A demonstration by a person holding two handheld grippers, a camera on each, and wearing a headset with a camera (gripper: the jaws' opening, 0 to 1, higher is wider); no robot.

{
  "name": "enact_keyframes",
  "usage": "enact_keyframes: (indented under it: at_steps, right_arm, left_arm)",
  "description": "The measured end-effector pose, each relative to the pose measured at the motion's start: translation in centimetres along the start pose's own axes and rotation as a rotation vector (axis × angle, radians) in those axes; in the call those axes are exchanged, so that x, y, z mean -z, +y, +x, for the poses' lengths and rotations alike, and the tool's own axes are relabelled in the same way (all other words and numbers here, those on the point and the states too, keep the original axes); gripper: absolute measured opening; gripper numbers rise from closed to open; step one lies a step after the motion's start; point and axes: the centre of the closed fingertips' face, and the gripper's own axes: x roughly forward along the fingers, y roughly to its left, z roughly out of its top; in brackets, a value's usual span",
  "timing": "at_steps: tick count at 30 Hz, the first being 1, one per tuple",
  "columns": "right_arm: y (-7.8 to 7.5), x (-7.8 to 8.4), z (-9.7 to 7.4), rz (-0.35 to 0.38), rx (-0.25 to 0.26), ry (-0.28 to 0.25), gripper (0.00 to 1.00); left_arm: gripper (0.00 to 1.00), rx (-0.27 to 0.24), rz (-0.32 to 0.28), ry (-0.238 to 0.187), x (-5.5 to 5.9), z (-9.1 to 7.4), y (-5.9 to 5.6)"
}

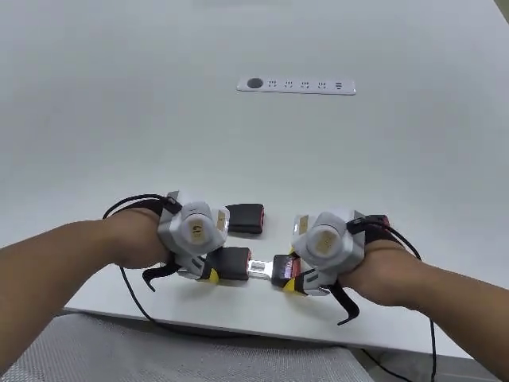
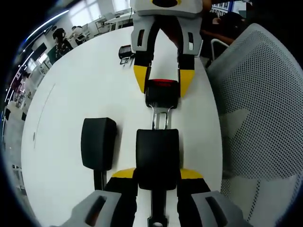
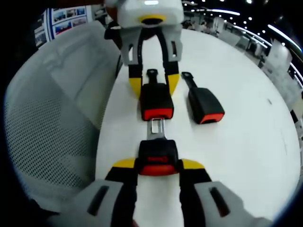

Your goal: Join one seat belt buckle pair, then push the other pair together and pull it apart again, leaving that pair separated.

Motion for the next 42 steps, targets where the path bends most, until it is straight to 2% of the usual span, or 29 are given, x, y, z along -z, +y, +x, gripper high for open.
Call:
enact_keyframes:
  at_steps: [7,20,29,35,42]
  right_arm:
    - [-0.1,-0.2,0.0,-0.026,0.013,0.005,0.33]
    - [-0.1,-1.3,0.6,-0.027,-0.002,-0.026,0.32]
    - [0.0,-1.7,0.7,-0.019,-0.004,-0.022,0.31]
    - [0.1,-2.0,1.0,-0.014,-0.005,-0.017,0.31]
    - [0.1,-2.5,1.3,-0.011,-0.021,-0.012,0.30]
  left_arm:
    - [0.33,0.000,0.000,0.002,-0.1,-0.1,-0.1]
    - [0.32,0.003,0.011,-0.014,-0.1,0.0,-0.1]
    - [0.32,0.009,0.031,-0.011,-0.1,0.0,-0.3]
    - [0.31,0.009,0.018,-0.029,0.0,0.0,-0.3]
    - [0.31,0.017,0.021,-0.024,-0.1,0.0,-0.4]
